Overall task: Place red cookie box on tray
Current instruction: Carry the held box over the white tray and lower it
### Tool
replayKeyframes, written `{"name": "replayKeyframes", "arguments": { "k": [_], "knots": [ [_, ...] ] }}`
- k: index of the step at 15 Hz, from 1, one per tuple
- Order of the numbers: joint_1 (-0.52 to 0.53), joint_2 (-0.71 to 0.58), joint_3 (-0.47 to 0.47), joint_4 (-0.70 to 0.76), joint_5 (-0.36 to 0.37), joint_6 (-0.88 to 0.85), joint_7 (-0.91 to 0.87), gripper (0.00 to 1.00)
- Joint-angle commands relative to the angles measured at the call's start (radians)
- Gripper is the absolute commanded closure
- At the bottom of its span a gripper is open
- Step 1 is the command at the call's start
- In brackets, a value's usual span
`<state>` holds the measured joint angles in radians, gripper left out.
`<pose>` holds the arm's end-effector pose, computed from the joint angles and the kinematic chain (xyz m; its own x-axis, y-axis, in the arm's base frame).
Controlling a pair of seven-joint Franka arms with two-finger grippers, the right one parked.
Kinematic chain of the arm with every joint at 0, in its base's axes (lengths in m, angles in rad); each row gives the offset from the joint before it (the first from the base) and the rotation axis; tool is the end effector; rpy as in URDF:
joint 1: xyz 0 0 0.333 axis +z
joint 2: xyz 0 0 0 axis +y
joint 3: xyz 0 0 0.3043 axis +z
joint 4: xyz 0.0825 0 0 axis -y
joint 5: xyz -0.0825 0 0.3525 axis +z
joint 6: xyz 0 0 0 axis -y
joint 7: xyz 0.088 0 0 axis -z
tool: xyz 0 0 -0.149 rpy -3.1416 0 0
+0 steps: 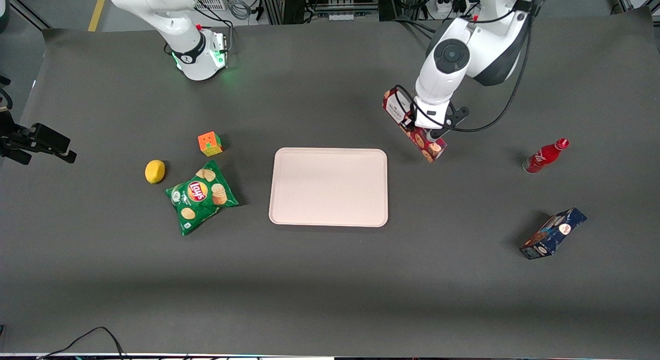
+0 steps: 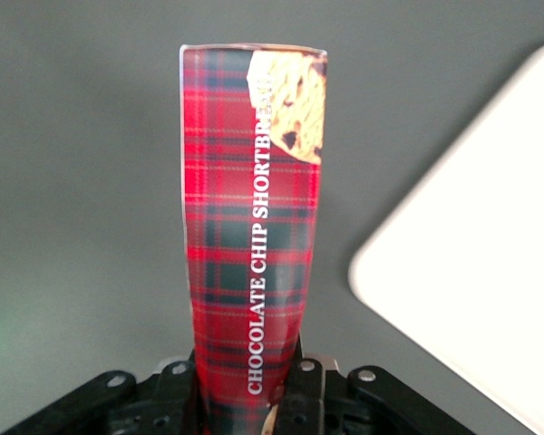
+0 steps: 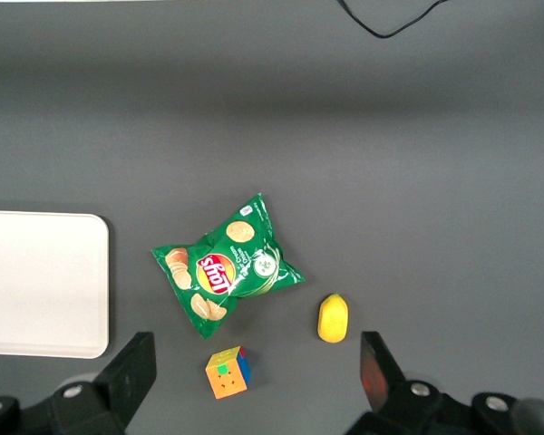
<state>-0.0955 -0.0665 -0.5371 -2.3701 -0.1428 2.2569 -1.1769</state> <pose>0.3671 -0.2781 0.3106 0.7984 0.5956 -0.0879 0.5959 -0.8026 -0.0259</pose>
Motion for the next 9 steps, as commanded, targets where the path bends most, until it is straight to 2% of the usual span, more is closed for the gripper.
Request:
{"name": "replayKeyframes", "arguments": {
  "k": [1,4,7,8,9],
  "knots": [
    [-0.006,-0.001,0.072,0.231,0.012,-0.169,0.149,1.00],
    [-0.015,0.028,0.141,0.366,0.011,-0.181,0.343,1.00],
    [-0.039,0.095,0.183,0.492,0.014,-0.191,0.460,1.00],
    [-0.056,0.134,0.184,0.535,0.031,-0.212,0.470,1.00],
    [-0.079,0.184,0.184,0.599,0.078,-0.242,0.468,1.00]
  ]
}}
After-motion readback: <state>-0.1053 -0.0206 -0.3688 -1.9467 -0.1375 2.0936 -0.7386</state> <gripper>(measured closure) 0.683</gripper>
